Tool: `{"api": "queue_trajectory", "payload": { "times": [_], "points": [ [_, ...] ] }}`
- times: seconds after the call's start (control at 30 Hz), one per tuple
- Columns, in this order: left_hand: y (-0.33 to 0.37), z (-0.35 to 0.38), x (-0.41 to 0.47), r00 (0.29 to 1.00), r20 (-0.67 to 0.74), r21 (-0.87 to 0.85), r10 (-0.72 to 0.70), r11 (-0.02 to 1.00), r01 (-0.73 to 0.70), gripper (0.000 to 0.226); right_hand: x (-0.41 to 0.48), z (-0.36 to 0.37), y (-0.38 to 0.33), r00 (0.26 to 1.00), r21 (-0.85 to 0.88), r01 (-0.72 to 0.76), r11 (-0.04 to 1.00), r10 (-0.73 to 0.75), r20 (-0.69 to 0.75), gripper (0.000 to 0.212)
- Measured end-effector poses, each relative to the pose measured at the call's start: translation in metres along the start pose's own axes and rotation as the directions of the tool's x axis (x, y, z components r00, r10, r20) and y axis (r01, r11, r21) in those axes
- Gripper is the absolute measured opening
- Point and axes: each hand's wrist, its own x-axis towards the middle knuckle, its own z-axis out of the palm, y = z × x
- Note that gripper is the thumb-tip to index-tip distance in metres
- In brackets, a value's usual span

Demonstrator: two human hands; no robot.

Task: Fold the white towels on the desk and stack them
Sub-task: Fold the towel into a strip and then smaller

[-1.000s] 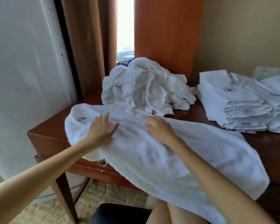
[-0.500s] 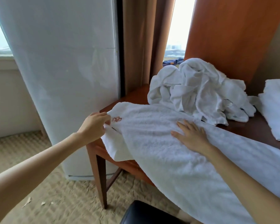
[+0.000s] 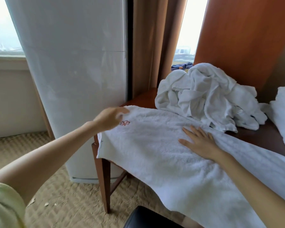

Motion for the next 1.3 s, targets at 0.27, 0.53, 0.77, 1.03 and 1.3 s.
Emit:
{"api": "queue_trajectory", "payload": {
  "times": [0.27, 0.53, 0.77, 1.03, 1.3],
  "points": [
    [0.173, 0.084, 0.028, 0.827, 0.373, -0.163, 0.421, 0.907, -0.388, 0.054, -0.041, -0.026, 0.019, 0.974, 0.319, 0.121, 0.94, -0.051, -0.219, 0.048],
    [0.324, 0.142, 0.022, 0.705, 0.452, -0.187, 0.546, 0.831, -0.524, 0.058, -0.183, -0.049, 0.161, 0.807, 0.313, -0.319, 0.894, 0.43, -0.405, 0.034],
    [0.34, 0.169, 0.034, 0.689, 0.484, -0.14, 0.54, 0.825, -0.548, 0.063, -0.211, -0.031, 0.215, 0.905, 0.11, -0.385, 0.916, 0.398, -0.15, 0.051],
    [0.338, 0.181, 0.06, 0.758, 0.442, -0.12, 0.48, 0.869, -0.48, 0.069, -0.175, -0.04, 0.236, 0.9, -0.045, -0.343, 0.938, 0.314, -0.303, 0.046],
    [0.358, 0.191, 0.094, 0.926, 0.083, -0.237, 0.369, 0.909, -0.341, 0.064, -0.156, -0.044, 0.232, 0.818, -0.22, -0.429, 0.876, 0.274, -0.506, 0.051]
  ]
}}
